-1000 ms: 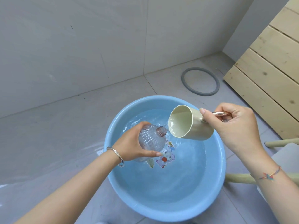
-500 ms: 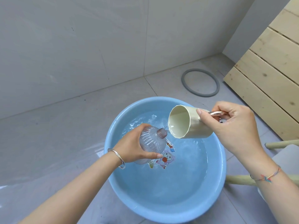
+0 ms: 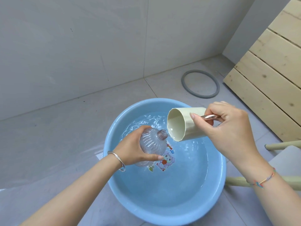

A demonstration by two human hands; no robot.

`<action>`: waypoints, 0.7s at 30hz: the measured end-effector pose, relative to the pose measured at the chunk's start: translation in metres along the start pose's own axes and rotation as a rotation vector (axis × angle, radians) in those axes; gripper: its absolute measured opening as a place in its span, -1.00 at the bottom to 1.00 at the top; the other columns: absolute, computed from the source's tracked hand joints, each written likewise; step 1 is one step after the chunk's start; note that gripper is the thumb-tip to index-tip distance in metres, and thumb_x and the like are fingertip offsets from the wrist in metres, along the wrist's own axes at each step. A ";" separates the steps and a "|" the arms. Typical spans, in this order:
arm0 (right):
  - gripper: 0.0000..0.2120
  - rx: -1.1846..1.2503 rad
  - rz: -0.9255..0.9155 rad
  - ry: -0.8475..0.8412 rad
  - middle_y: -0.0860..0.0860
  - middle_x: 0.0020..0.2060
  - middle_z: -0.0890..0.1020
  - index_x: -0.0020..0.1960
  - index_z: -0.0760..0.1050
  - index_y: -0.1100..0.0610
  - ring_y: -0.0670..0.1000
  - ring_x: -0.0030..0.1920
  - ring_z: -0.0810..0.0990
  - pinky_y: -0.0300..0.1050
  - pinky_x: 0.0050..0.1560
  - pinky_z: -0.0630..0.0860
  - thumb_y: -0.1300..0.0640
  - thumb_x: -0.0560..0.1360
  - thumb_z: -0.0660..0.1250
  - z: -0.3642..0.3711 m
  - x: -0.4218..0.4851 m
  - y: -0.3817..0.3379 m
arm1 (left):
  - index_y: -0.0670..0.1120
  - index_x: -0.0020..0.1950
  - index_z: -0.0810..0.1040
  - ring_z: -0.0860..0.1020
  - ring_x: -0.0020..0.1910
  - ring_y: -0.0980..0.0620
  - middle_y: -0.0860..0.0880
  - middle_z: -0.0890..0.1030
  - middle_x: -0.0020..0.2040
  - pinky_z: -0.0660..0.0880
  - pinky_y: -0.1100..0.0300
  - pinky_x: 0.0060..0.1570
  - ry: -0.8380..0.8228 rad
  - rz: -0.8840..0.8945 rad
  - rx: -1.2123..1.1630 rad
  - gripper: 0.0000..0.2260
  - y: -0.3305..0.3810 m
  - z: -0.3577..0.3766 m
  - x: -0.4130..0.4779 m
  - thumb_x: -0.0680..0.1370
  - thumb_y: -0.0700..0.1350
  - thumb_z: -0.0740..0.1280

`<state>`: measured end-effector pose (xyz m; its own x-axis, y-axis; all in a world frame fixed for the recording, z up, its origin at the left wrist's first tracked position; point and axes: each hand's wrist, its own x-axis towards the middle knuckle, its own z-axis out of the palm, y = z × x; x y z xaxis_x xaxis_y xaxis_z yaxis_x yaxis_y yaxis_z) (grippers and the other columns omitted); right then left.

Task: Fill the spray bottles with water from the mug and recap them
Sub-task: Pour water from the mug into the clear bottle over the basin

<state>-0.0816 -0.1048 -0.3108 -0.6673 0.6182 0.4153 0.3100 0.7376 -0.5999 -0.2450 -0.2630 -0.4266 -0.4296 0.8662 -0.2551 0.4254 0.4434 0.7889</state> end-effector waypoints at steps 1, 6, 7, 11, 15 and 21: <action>-0.62 -0.020 -0.015 0.000 -0.01 -0.51 0.38 -0.44 0.32 0.18 0.05 -0.33 0.34 -0.10 -0.23 0.29 0.01 0.37 0.41 0.000 0.000 0.000 | 0.17 0.35 0.31 0.46 0.24 0.23 0.26 0.48 0.25 0.39 0.23 0.28 0.000 0.003 0.003 -0.07 0.001 0.000 0.000 0.05 0.44 0.45; -0.63 -0.080 -0.083 0.000 -0.07 -0.52 0.32 -0.43 0.27 0.09 0.02 -0.34 0.26 -0.29 -0.21 0.24 0.03 0.39 0.41 0.003 0.000 -0.001 | 0.18 0.32 0.31 0.46 0.21 0.25 0.28 0.48 0.21 0.36 0.29 0.24 0.009 0.003 0.015 -0.16 0.001 0.001 0.000 0.14 0.31 0.57; -0.63 -0.082 -0.090 -0.001 -0.08 -0.52 0.33 -0.43 0.27 0.09 0.02 -0.34 0.26 -0.30 -0.19 0.24 0.03 0.39 0.41 0.004 0.000 -0.001 | 0.18 0.31 0.31 0.46 0.21 0.24 0.28 0.48 0.20 0.36 0.31 0.22 0.013 0.003 0.016 -0.18 0.001 0.001 0.000 0.15 0.29 0.58; -0.63 -0.104 -0.138 0.000 -0.09 -0.51 0.30 -0.42 0.27 0.10 0.00 -0.34 0.23 -0.33 -0.17 0.23 0.06 0.39 0.42 0.006 0.000 -0.001 | 0.13 0.35 0.32 0.45 0.21 0.24 0.26 0.47 0.21 0.33 0.35 0.20 0.017 0.014 0.018 -0.18 0.001 0.002 0.000 0.19 0.23 0.59; -0.63 -0.153 -0.210 0.001 -0.12 -0.49 0.26 -0.41 0.25 0.08 -0.04 -0.34 0.20 -0.19 -0.20 0.16 0.07 0.39 0.41 0.007 0.000 -0.005 | 0.15 0.32 0.32 0.46 0.18 0.24 0.27 0.47 0.18 0.35 0.35 0.17 0.018 0.014 0.028 -0.21 0.001 0.001 -0.001 0.19 0.24 0.59; -0.63 -0.203 -0.307 0.039 -0.08 -0.47 0.25 -0.43 0.29 0.14 -0.04 -0.32 0.15 -0.18 -0.17 0.15 0.01 0.44 0.33 0.008 0.001 -0.009 | 0.13 0.36 0.31 0.44 0.22 0.24 0.28 0.45 0.22 0.35 0.30 0.25 0.018 0.007 0.020 -0.16 -0.001 0.002 -0.001 0.18 0.27 0.58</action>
<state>-0.0906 -0.1128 -0.3108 -0.7250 0.3671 0.5828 0.2303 0.9266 -0.2973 -0.2432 -0.2635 -0.4282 -0.4409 0.8650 -0.2395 0.4443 0.4422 0.7791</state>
